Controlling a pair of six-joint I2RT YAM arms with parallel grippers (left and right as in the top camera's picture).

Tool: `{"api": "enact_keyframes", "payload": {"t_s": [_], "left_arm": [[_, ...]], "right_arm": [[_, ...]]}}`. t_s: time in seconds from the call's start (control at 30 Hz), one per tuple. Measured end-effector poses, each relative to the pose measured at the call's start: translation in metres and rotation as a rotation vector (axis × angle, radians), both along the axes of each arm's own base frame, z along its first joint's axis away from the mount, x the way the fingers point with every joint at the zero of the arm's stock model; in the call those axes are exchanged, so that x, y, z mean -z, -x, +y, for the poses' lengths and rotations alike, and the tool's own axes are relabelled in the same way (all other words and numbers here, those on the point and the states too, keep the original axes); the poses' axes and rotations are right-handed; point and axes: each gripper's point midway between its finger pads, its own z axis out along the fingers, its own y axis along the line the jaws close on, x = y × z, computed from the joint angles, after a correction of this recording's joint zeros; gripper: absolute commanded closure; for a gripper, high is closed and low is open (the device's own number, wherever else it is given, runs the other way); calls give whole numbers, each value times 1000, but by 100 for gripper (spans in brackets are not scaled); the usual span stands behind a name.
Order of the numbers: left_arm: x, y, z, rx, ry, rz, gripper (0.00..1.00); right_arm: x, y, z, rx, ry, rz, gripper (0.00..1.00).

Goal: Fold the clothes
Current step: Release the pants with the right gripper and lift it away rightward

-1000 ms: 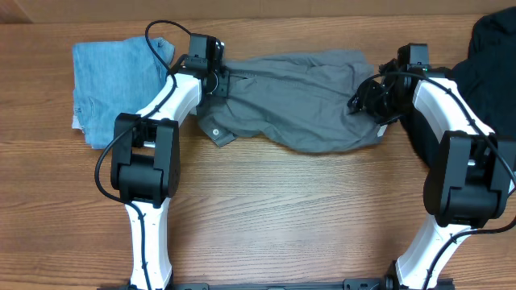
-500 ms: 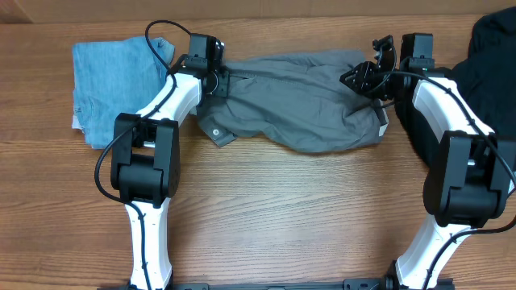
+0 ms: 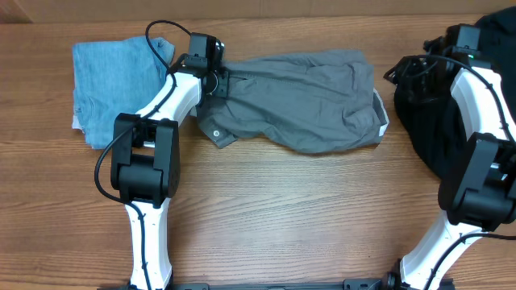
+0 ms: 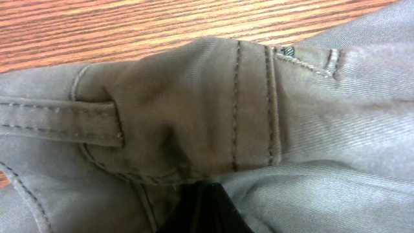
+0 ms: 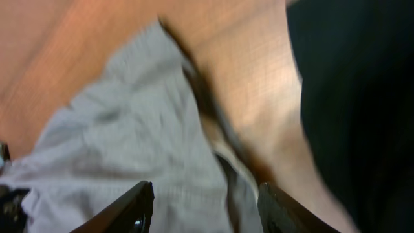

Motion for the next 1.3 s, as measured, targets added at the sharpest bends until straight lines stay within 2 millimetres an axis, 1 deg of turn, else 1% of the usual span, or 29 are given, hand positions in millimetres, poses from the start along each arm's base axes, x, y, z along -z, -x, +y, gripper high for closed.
{"api": "enact_keyframes", "payload": {"t_s": [0.07,0.13,0.27,0.37,0.53,0.57,0.6,0.63,0.7,0.8,0.9,0.93,0.97,1.07,1.13,1.2,1.3], "left_arm": [[0,0,0,0,0,0,91],[0,0,0,0,0,0,91],[0,0,0,0,1,0,91],[0,0,0,0,1,0,91],[0,-1,0,0,1,-2,91],[-1,-1,0,0,1,-3,91],[-1,-1,0,0,1,-4,91],[-1,-1,0,0,2,-4,90],[-1,-1,0,0,2,-5,91],[-1,-1,0,1,2,-5,91],[-1,-1,0,1,2,-5,91],[-1,-1,0,1,2,-5,91],[-1,-1,-1,1,3,-5,91],[-1,-1,-1,2,4,-4,91],[-1,-1,-1,2,5,-4,92],[-1,-1,-1,2,5,-4,92],[-1,-1,-1,2,5,-4,92]], "right_arm": [[4,-10,0,-30,17,-39,43],[10,-21,7,-70,34,-80,43],[22,-35,20,-119,32,-121,43],[34,-40,27,-144,11,-129,43],[59,-38,34,-164,-26,-95,44],[62,-38,35,-166,-28,-89,44],[63,-38,38,-171,-28,-89,49],[63,-39,44,-185,-33,-95,53],[61,-40,54,-206,-40,-103,57],[59,-40,69,-240,-60,-111,66],[56,-40,78,-262,-92,-123,82],[54,-40,80,-271,-100,-129,94],[54,-40,81,-270,-109,-129,96],[52,-40,81,-257,-126,-122,96],[47,-40,81,-249,-143,-113,96],[34,-47,82,-252,-157,-132,96],[3,-63,87,-277,-182,-211,96]]}}
